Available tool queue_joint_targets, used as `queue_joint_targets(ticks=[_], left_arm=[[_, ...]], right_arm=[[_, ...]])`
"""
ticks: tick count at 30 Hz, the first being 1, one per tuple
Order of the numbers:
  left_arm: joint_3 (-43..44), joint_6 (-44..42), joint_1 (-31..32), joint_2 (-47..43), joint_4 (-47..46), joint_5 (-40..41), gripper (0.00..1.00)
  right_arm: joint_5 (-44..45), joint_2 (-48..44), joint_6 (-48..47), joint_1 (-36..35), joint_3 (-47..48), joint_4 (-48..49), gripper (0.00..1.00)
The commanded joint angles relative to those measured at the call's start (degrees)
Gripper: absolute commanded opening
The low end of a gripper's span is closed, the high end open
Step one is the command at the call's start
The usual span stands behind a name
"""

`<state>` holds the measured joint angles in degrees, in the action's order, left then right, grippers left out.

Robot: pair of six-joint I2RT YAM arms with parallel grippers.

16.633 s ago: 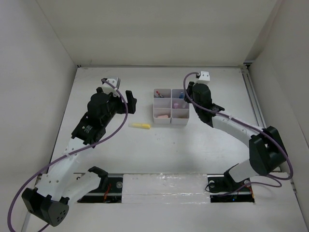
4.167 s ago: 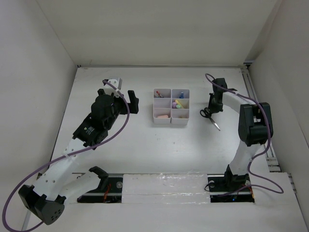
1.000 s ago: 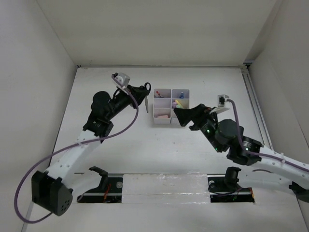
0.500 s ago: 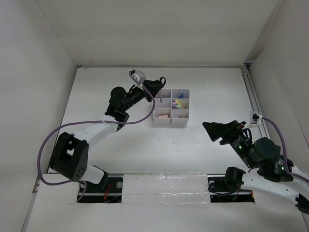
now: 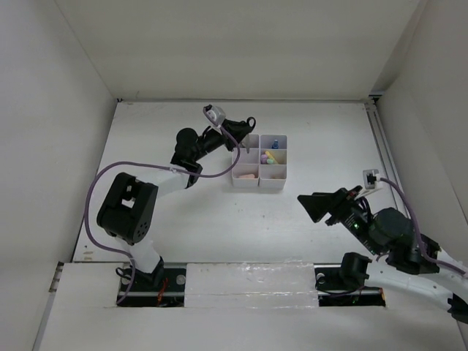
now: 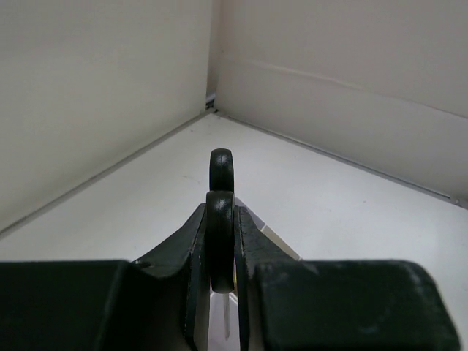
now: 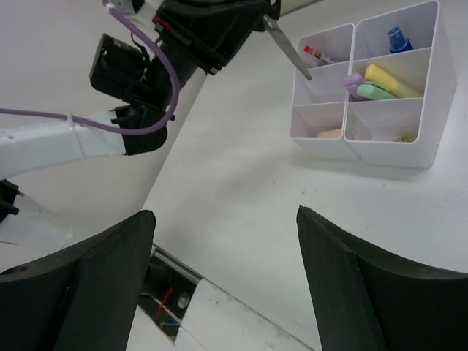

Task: Sort the stationery into containers
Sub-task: Place the scissors in the storage box.

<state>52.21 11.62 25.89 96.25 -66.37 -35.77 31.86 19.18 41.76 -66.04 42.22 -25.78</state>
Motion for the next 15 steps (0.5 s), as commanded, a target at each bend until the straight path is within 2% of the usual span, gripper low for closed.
queue_joint_targets(ticks=[1, 8, 15], left_arm=[[3.2, 1.8, 0.0, 1.3, -9.4, -2.7, 0.00], [2.6, 7.4, 0.0, 7.3, -17.5, -2.4, 0.00], [-0.8, 9.4, 0.0, 9.0, -22.3, -1.7, 0.00]], right_arm=[[-1.2, 1.5, -2.2, -0.1, 0.8, -0.1, 0.84], [-0.1, 2.0, -3.3, -0.1, 1.4, -0.7, 0.84], [-0.1, 0.9, -4.5, -0.1, 1.9, -1.2, 0.84]])
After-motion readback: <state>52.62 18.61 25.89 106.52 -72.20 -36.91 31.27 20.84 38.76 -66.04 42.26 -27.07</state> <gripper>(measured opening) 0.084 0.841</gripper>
